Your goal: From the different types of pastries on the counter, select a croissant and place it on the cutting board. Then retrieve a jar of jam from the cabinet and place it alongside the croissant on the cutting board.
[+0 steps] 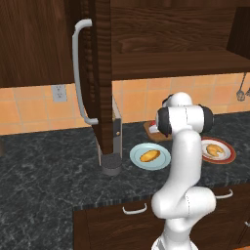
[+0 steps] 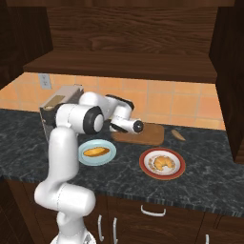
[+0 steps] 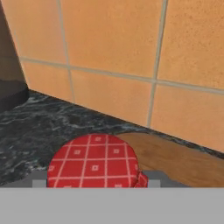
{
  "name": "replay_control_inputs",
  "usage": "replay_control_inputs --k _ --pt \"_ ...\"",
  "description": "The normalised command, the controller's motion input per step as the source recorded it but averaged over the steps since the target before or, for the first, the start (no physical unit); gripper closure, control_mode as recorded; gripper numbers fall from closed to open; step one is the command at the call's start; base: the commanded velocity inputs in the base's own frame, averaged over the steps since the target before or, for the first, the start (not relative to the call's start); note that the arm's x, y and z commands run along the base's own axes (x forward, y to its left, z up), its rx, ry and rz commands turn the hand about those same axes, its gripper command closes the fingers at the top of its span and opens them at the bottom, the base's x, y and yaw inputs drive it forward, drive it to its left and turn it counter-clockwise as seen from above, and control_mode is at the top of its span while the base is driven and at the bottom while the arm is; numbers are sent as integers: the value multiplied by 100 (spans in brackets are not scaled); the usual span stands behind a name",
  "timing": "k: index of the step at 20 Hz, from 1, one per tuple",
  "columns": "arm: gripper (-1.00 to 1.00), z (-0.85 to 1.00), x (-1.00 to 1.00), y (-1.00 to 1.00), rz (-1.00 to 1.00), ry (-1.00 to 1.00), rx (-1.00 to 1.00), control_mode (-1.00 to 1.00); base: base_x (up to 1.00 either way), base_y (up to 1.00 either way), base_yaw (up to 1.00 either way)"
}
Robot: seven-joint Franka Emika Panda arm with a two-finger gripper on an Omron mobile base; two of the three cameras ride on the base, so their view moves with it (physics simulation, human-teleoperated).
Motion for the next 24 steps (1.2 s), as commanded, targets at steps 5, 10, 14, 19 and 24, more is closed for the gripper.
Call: replay_control_inputs --k 5,10,14,19,24 --pt "100 -15 31 -7 7 0 1 -100 0 0 0" --pt "100 -1 0 0 0 0 0 -100 0 0 0" --pt "100 -8 -3 0 0 0 0 -100 0 0 0" --pt "-100 0 0 0 0 0 0 -100 0 0 0" --pt "-100 0 -1 0 0 1 0 -100 0 0 0"
